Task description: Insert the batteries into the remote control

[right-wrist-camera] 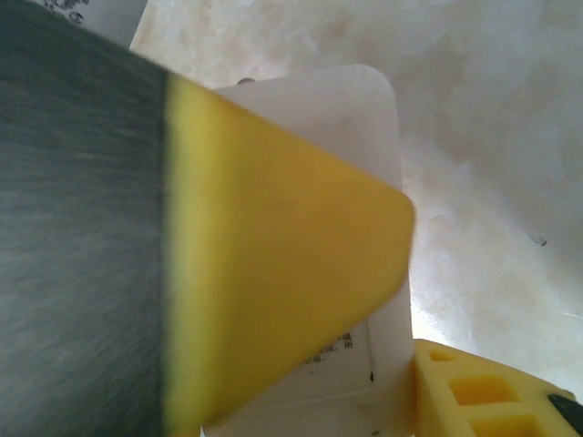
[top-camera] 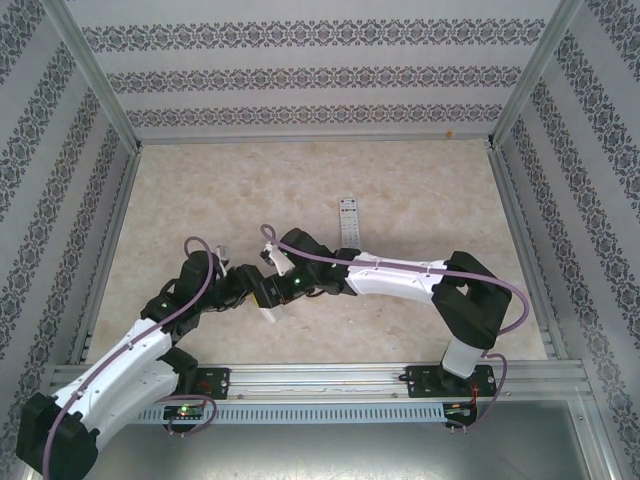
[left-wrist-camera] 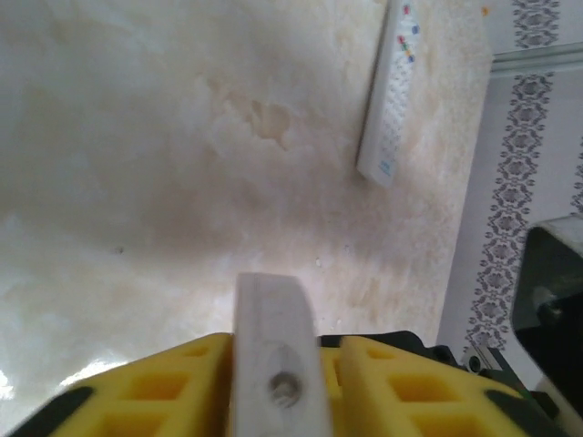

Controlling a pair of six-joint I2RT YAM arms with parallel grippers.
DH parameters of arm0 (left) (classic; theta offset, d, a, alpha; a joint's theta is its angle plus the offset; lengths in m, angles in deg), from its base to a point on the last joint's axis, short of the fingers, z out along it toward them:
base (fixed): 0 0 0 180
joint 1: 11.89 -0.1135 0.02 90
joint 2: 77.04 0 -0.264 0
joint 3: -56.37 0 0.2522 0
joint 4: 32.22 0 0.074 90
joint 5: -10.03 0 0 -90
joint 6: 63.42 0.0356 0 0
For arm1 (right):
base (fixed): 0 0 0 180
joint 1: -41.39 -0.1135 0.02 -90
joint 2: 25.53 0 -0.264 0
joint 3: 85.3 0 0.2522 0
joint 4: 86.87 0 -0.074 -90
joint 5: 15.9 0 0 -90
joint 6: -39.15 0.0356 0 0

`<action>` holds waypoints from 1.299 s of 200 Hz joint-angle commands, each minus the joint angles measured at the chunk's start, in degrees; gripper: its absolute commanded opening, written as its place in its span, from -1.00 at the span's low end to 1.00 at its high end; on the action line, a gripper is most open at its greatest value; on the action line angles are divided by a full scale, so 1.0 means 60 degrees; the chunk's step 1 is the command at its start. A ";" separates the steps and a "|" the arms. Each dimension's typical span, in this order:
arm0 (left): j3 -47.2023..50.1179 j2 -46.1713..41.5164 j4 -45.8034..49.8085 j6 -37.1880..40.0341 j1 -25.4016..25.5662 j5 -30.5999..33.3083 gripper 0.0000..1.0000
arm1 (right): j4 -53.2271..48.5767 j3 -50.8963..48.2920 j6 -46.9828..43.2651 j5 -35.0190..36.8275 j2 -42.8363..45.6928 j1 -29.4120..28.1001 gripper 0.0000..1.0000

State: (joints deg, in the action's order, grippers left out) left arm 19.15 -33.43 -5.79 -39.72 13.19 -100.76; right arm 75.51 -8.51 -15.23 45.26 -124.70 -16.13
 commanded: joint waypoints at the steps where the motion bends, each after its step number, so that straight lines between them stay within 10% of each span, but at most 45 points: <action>1: -0.0104 0.0074 -0.0250 0.0132 -0.0050 -0.0304 -0.54 | 0.1346 -0.0073 0.0685 -0.0715 -0.0097 -0.0038 -0.10; 75: -0.3667 0.2681 0.5224 0.4282 -0.0126 0.2098 -0.91 | -0.0469 0.0136 -0.0068 -0.0252 0.1366 0.0973 0.67; 122: -0.9106 0.7971 0.8713 0.4926 -0.0112 0.6427 -0.88 | -0.1700 -0.1312 0.0708 0.1923 0.2639 0.2802 0.78; 168: -1.3909 1.3046 1.0793 0.4592 -0.0181 1.0163 -0.97 | -0.1813 -0.2196 0.1243 0.1267 0.3609 0.4200 0.80; 225: -1.8073 1.7246 1.2356 0.4872 -0.0382 0.9868 -0.89 | -0.1878 -0.3031 0.1135 0.1120 0.4736 0.4702 0.82; 260: -1.8714 1.7801 1.2244 0.5042 -0.0376 0.9580 -0.30 | -0.2028 -0.3443 0.1117 0.1013 0.5235 0.4917 0.82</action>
State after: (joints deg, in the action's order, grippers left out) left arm -90.42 72.19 66.22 -9.50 11.35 -42.43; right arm 64.52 -27.33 -8.74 52.21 -95.64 12.42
